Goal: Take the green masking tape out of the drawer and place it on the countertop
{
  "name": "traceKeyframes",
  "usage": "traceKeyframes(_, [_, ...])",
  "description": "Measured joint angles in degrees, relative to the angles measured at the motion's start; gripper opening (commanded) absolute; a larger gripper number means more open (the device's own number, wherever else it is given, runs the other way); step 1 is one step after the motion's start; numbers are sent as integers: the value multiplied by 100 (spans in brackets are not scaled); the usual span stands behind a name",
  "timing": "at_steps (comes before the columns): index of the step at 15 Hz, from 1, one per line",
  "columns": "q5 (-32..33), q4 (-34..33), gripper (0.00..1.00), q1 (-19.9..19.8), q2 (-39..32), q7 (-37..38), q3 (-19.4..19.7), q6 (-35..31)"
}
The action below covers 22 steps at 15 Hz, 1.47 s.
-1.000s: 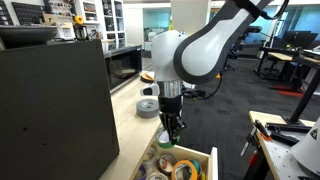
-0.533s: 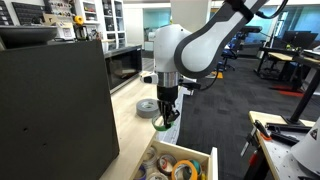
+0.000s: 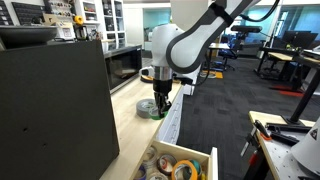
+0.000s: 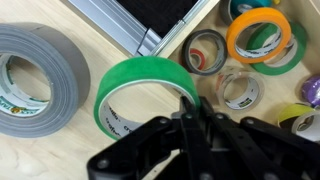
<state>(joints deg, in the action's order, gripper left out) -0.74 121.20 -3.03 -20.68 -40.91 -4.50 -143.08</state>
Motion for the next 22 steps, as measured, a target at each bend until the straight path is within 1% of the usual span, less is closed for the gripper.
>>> traceKeyframes(4, [0, -470, 5, -78, -485, 0, 2, -1])
traceKeyframes(12, [-1, -1292, 4, -86, -1350, 0, -56, 1])
traceKeyframes(13, [-1, -1379, 24, -86, -1427, 0, -64, 4])
traceKeyframes(14, [0, -1456, 36, -86, -1501, 0, -73, 5])
traceKeyframes(18, [-3, -1630, 59, -93, -1654, 0, -106, 14])
traceKeyframes(22, [-1, -1667, 86, -92, -1646, 0, -138, 13])
